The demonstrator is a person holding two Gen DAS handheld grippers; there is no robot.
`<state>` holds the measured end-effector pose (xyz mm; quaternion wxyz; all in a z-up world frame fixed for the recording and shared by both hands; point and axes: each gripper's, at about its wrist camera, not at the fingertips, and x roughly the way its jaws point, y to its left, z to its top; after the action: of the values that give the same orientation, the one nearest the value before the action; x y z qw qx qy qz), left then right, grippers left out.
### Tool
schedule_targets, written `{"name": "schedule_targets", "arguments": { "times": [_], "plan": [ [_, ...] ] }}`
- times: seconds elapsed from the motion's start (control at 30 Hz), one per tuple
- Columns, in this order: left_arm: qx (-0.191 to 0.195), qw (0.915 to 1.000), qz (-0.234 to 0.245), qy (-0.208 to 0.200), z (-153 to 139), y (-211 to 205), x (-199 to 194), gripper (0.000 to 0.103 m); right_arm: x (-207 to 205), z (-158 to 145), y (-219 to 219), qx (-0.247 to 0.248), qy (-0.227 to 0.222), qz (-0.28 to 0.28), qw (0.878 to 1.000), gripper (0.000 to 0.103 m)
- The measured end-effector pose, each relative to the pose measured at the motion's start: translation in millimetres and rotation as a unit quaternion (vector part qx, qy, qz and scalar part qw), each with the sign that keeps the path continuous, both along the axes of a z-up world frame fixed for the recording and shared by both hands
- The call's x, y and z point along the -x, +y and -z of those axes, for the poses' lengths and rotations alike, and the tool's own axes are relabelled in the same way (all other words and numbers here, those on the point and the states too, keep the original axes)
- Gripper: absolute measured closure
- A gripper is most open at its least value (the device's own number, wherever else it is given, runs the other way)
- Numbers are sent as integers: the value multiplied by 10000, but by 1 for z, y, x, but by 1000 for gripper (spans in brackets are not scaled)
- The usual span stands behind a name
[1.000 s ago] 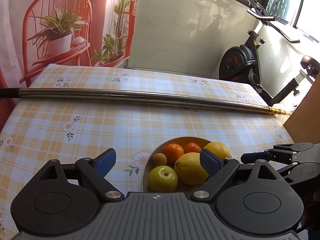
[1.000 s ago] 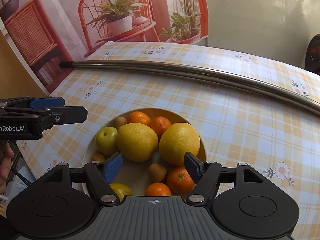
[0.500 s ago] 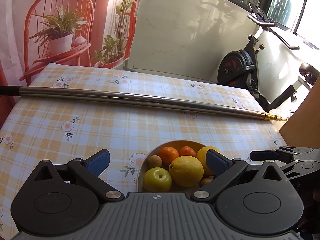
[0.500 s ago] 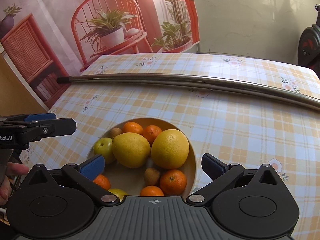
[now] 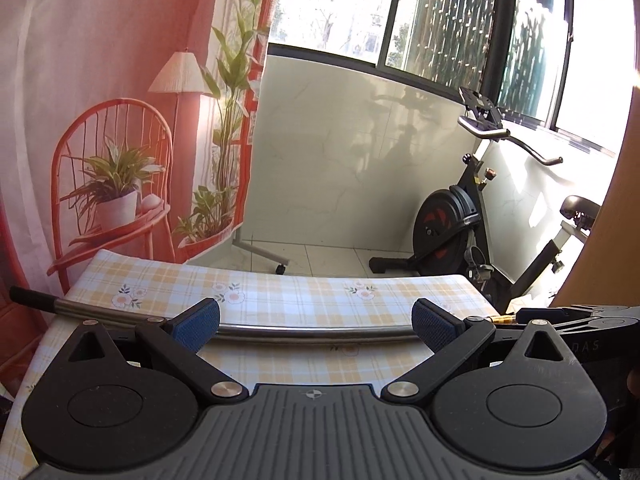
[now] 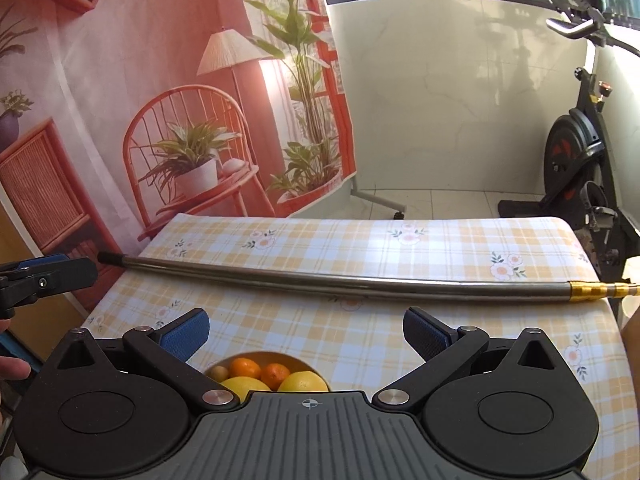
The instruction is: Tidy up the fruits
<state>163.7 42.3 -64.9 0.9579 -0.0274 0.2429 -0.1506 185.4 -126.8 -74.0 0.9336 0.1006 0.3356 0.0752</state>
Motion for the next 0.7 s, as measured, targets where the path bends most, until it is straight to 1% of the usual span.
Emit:
{"name": "schedule_targets", "arguments": {
  "times": [0.13, 0.27, 0.37, 0.47, 0.7],
  "plan": [
    [-11, 9990, -59, -446, -27, -9, 13, 0, 7, -35, -9, 3, -432, 104, 9990, 0],
    [42, 9972, -107, -737, -47, -16, 23, 0, 17, -65, -11, 224, -842, 221, 9960, 0],
    [24, 9964, -129, -841, -55, -21, 27, 0, 26, -80, -12, 322, -1075, 269, 9933, 0],
    [-23, 9958, -166, -901, -61, -25, 31, 0, 34, -93, -13, 319, -1254, 275, 9912, 0],
    [-202, 9938, -297, -1051, -67, -31, 40, 0, 46, -106, -14, 371, -1402, 365, 9887, 0]
  ]
}}
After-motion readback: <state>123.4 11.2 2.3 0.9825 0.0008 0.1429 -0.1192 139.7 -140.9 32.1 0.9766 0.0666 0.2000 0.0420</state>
